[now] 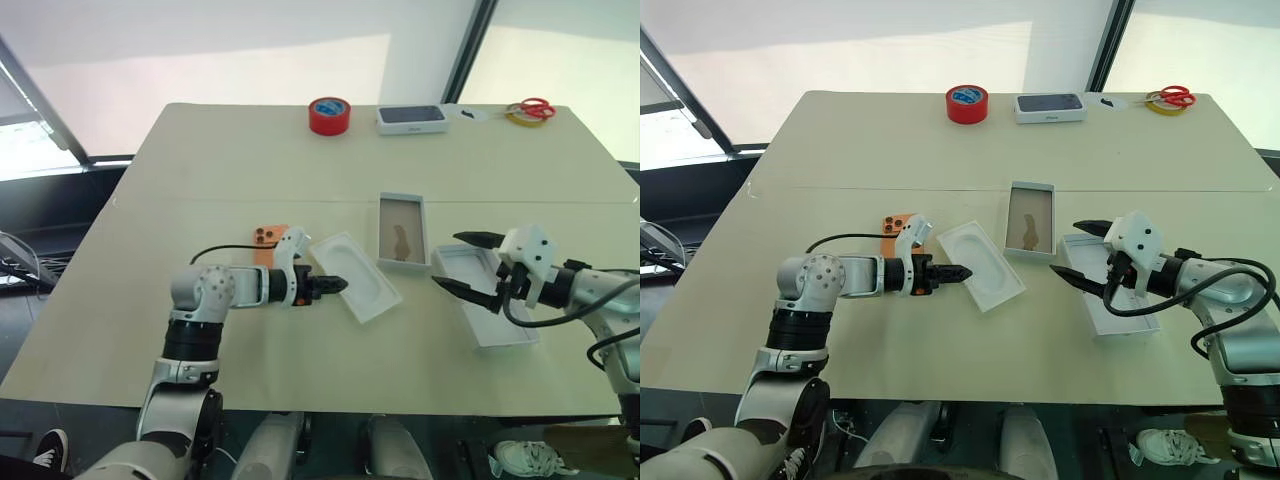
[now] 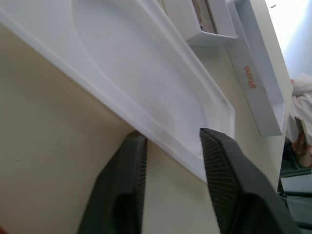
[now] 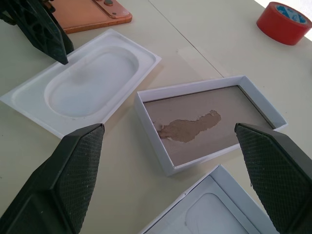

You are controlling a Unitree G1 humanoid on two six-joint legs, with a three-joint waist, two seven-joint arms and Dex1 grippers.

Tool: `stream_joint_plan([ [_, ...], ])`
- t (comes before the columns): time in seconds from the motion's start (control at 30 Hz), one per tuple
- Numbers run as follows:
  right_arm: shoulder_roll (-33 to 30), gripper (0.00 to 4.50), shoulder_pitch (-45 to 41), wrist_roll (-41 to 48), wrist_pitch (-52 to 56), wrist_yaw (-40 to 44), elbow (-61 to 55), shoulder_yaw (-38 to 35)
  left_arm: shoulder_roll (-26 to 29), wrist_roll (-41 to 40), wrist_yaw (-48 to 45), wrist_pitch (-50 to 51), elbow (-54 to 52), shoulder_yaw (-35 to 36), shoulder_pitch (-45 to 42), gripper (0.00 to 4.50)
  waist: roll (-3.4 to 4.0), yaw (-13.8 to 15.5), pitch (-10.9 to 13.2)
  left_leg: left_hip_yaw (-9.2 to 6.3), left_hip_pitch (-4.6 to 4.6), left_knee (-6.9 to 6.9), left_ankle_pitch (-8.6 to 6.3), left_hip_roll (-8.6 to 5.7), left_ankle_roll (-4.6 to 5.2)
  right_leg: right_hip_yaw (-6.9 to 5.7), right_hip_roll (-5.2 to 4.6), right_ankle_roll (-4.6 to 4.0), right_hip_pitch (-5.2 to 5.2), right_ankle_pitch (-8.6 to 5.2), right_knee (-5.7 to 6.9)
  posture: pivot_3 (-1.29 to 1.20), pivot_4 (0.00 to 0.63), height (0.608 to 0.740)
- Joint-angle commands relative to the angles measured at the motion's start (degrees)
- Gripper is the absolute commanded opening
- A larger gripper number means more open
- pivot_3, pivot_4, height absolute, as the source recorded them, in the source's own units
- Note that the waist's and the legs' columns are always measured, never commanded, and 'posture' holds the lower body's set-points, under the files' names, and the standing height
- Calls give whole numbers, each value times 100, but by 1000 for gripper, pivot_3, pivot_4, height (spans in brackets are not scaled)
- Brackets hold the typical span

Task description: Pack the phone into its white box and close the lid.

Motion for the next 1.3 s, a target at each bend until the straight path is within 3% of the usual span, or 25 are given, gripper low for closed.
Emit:
stream_joint_plan([
  [0.03, 20, 4500, -62, -1, -114, -35, -17, -97, -38, -32, 46, -51, -72, 136, -4, 1292, 0, 3, 0, 0, 0, 0, 0, 0, 0, 0, 0, 0, -1, 0, 0, 0, 150, 740],
  [0.23, 38, 4500, -125, -19, -140, -60, 5, -42, -242, -110, 114, 59, 41, 312, 39, 1292, 0, 3, 0, 0, 0, 1, 0, 0, 0, 0, 0, 0, 0, 0, 0, 0, 150, 740],
  [0.37, 42, 4500, -117, -14, -131, -68, -28, -48, -344, -58, 236, 73, 109, 449, 26, 53, 1, 7, -2, 0, 1, 1, 0, 0, 0, 0, 0, 0, 0, 0, 0, 0, 150, 740],
  [0.73, 156, 4500, -131, -67, -136, -82, -134, 179, -454, -470, 483, 348, 456, 1519, -466, 53, -1, -5, -1, 0, 2, 1, 0, 0, 0, -1, 1, 1, 1, 1, 0, 0, 150, 740],
  [1.0, 460, 4500, -921, -525, -294, 87, 389, 1039, 631, -571, -579, 124, 451, 970, -995, 53, -12, -17, 6, 0, 2, -3, 1, -1, -3, 1, 4, 2, -7, 2, 3, 0, 150, 740],
  [1.1, 557, 4500, -1450, -716, -145, 346, 928, 1481, 1127, -636, -1248, 164, 739, 744, -1075, 53, -10, -25, 5, 0, 2, -6, 2, -1, -4, 1, 5, 2, -10, 2, 3, 0, 150, 740],
  [1.3, 645, 4500, -2397, -1222, -572, 792, 2384, 1970, 1542, -555, -1828, -81, 1059, 475, -1244, 53, -12, -12, 6, -1, 1, -6, 3, -5, -6, 2, 3, 1, -12, 3, 4, 0, 150, 740],
])
